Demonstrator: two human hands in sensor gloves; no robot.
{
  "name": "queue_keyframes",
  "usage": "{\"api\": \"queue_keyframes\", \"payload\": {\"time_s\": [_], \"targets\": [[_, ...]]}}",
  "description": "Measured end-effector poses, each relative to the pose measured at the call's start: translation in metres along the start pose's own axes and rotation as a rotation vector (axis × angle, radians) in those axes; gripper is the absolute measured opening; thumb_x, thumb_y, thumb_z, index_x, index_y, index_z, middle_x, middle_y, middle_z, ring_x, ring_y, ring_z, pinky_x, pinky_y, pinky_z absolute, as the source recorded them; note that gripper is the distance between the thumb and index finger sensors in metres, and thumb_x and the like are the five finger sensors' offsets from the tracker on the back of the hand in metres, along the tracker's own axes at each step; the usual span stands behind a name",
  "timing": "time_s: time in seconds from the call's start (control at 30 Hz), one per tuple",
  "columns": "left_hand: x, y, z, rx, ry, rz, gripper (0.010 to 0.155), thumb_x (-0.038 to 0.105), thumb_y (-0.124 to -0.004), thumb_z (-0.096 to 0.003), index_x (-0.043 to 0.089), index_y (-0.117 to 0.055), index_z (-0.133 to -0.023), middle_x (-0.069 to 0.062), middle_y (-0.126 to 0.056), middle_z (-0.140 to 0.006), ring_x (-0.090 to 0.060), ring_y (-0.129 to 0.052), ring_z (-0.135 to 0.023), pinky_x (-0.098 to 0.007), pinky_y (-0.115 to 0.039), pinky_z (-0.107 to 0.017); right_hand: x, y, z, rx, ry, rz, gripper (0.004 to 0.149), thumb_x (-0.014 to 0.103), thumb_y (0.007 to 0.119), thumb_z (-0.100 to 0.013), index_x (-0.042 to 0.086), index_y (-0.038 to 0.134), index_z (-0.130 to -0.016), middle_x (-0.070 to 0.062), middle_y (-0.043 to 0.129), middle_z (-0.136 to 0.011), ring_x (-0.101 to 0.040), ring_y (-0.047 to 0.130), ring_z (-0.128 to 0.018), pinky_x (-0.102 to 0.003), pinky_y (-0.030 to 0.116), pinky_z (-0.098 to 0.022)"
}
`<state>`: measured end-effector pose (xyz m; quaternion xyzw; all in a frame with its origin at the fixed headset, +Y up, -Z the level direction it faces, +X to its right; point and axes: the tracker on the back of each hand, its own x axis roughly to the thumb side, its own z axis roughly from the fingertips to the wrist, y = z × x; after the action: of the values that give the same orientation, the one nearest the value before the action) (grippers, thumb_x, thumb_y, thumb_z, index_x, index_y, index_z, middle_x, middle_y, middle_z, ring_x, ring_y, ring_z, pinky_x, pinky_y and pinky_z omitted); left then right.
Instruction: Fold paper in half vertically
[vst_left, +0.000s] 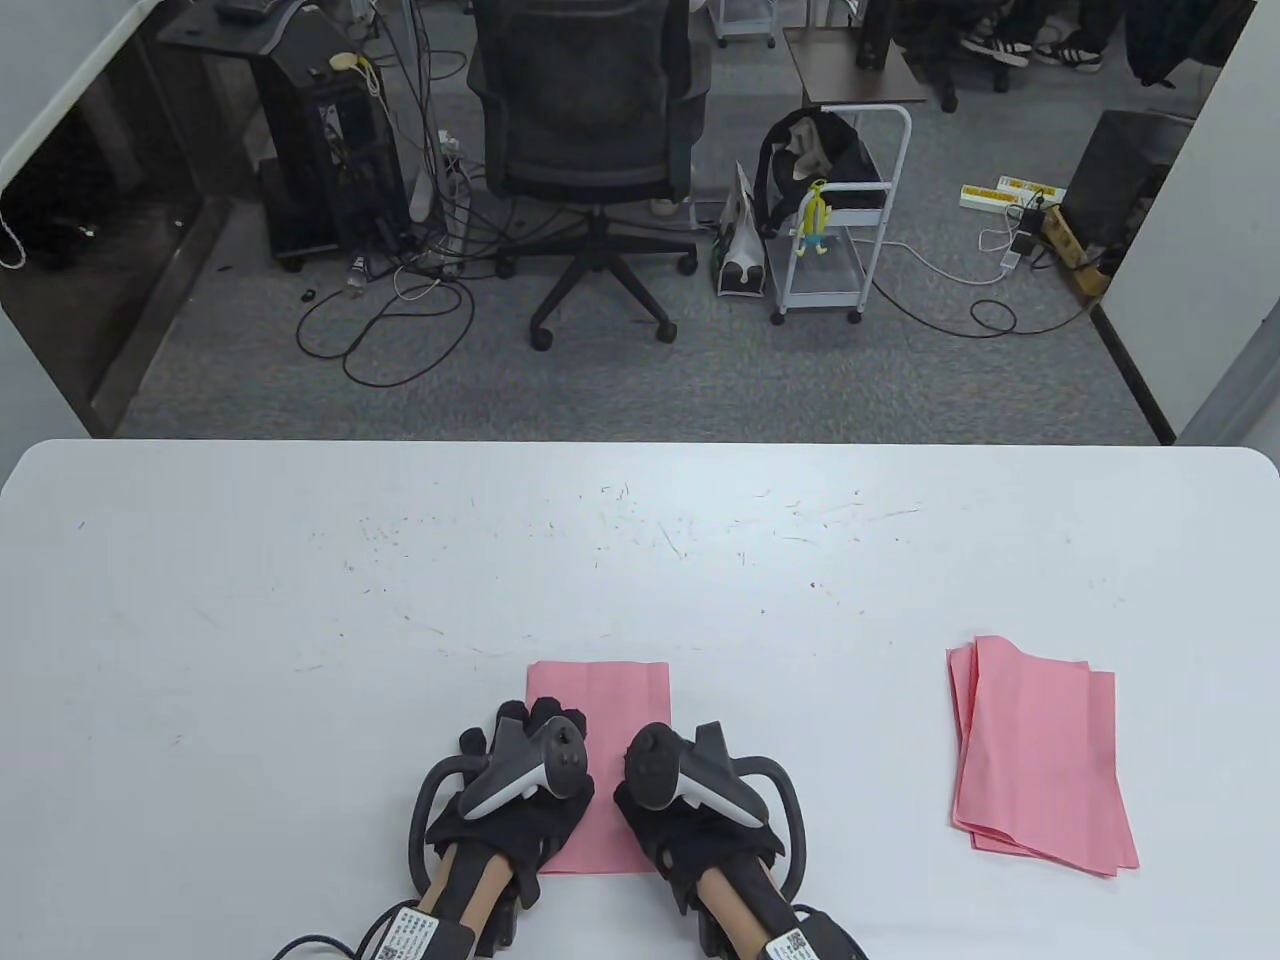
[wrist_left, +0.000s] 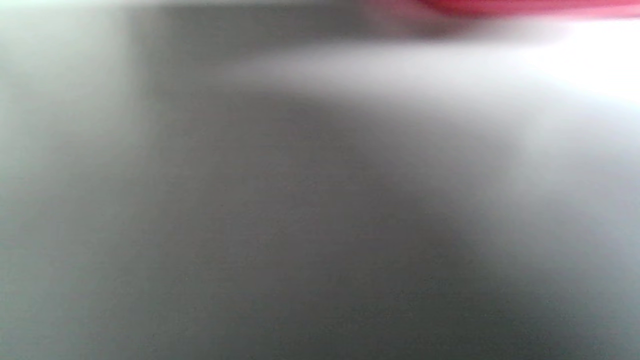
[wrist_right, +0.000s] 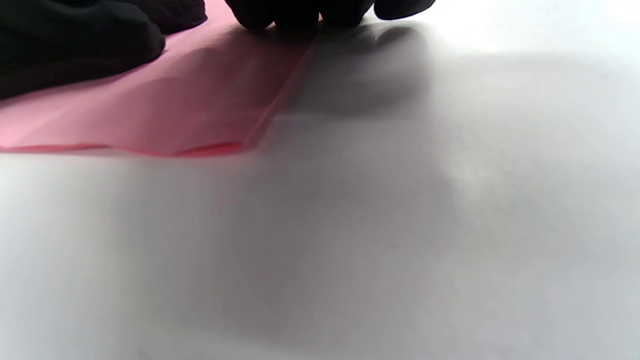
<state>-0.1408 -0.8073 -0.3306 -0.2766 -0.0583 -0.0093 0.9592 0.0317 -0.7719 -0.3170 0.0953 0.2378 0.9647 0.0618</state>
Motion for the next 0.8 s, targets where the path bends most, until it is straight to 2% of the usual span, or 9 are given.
{"api": "queue_keyframes", "payload": {"time_s": [0.17,0.43,0.6,0.8], "targets": [[0.000,0.000,0.000,0.003,-0.003,-0.002,0.074,0.065,-0.037,-0.0523,0.040,-0.005,-0.114,0.009,0.001,-0.124,-0.031,-0.004,-0.116,-0.064,-0.019,-0.084,0.001,-0.007,-0.021,0.054,0.064,-0.015,0.060,0.053,0.060,-0.051,0.028,0.053,-0.105,-0.001,0.051,-0.113,-0.029,0.054,-0.104,-0.051,0.053,-0.076],[0.001,0.000,0.000,0.002,-0.005,-0.001,0.074,0.065,-0.037,-0.0523,0.040,-0.006,-0.114,0.009,0.001,-0.124,-0.031,-0.004,-0.116,-0.064,-0.018,-0.084,-0.001,-0.028,-0.070,0.015,0.174,-0.015,0.059,0.054,0.060,-0.051,0.031,0.051,-0.105,0.002,0.048,-0.113,-0.026,0.052,-0.105,-0.049,0.054,-0.076],[0.001,0.000,0.000,0.002,-0.005,-0.001,0.074,0.065,-0.038,-0.0522,0.040,-0.006,-0.114,0.009,0.000,-0.124,-0.031,-0.004,-0.116,-0.064,-0.019,-0.084,0.006,-0.030,-0.072,-0.072,0.194,0.094,0.056,0.054,0.061,-0.051,0.030,0.061,-0.101,0.000,0.061,-0.109,-0.026,0.067,-0.099,-0.045,0.067,-0.071],[0.001,-0.001,0.000,0.002,-0.006,-0.002,0.074,0.065,-0.037,-0.0523,0.040,-0.005,-0.114,0.009,0.001,-0.124,-0.031,-0.004,-0.116,-0.064,-0.018,-0.084,0.002,-0.027,-0.070,-0.089,0.180,0.071,0.056,0.055,0.061,-0.050,0.031,0.061,-0.101,0.001,0.061,-0.109,-0.025,0.066,-0.099,-0.044,0.066,-0.071]]}}
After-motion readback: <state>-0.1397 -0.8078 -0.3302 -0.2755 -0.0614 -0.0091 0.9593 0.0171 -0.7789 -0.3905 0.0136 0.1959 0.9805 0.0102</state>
